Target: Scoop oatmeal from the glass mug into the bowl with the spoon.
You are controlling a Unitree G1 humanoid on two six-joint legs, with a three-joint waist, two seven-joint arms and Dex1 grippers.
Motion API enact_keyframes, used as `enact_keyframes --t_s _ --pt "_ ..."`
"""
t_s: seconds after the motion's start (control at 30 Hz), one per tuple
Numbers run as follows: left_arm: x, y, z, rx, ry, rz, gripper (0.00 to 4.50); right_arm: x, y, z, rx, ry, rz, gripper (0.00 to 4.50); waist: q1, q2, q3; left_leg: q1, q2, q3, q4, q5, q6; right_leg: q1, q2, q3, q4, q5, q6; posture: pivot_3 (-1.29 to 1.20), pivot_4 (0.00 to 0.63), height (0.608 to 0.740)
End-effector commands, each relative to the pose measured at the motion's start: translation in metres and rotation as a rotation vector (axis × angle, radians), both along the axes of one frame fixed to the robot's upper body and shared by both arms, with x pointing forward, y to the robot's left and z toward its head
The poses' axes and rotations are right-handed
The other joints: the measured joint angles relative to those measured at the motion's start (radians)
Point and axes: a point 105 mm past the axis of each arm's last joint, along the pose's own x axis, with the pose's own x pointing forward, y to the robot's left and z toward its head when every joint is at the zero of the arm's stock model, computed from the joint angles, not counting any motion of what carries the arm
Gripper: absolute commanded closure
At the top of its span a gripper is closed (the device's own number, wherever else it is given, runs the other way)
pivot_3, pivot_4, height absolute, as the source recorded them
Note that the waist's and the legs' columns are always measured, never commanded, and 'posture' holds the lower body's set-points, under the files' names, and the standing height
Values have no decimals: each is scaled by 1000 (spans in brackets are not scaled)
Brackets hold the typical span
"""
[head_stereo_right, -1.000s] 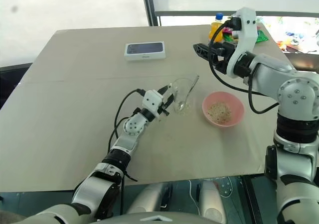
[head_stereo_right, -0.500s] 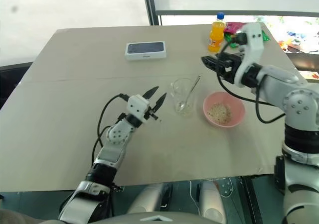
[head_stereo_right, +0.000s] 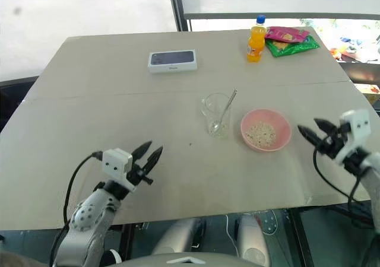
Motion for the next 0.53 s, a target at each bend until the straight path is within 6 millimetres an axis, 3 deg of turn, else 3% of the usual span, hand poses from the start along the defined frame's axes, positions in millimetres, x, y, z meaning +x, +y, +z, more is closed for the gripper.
enact_keyframes --t_s 0.03,0.1,0.23,0.27,0.3,0.33,0.4,0.53 --pt "-15 19 2 22 -6 56 2692 -22 -2 -11 18 -10 66 1490 0 -1 0 1 1 0 0 0 0 1 -1 0 0 -2 -1 0 150 740" --pt "-22 24 1 32 -2 64 2692 -29 -6 -22 16 39 85 1490 0 2 1 1 2 0 0 0 0 1 -2 1 -1 -3 -1 0 150 740" --pt "-30 29 5 37 -13 82 1644 -33 -10 -31 -1 72 133 1490 -1 1 1 2 3 4 1 -3 -4 2 -4 1 -1 -3 -1 0 150 740" --pt "-31 31 5 45 -10 90 1058 -33 -9 -31 -11 71 145 1490 1 1 2 2 4 4 1 -3 -5 2 -4 1 -1 -3 -1 0 150 740" --pt "-32 34 4 54 -7 103 474 -33 -9 -31 -17 68 153 875 1 1 2 2 4 4 1 -3 -5 1 -4 0 -1 -3 -1 0 150 740" --pt "-32 37 3 64 -2 118 147 -32 -8 -32 -19 69 159 643 2 1 2 2 4 4 1 -3 -5 1 -4 0 -1 -3 -1 0 150 740" --pt "-30 45 0 95 13 166 0 -31 -5 -31 -33 62 179 99 3 1 2 1 4 4 1 -3 -5 1 -4 -1 -1 -3 -1 0 150 740" --pt "-27 50 0 144 -5 179 0 -29 -1 -30 -34 47 188 99 4 1 2 0 3 3 1 -3 -4 1 -4 -2 -3 -1 -2 0 150 740"
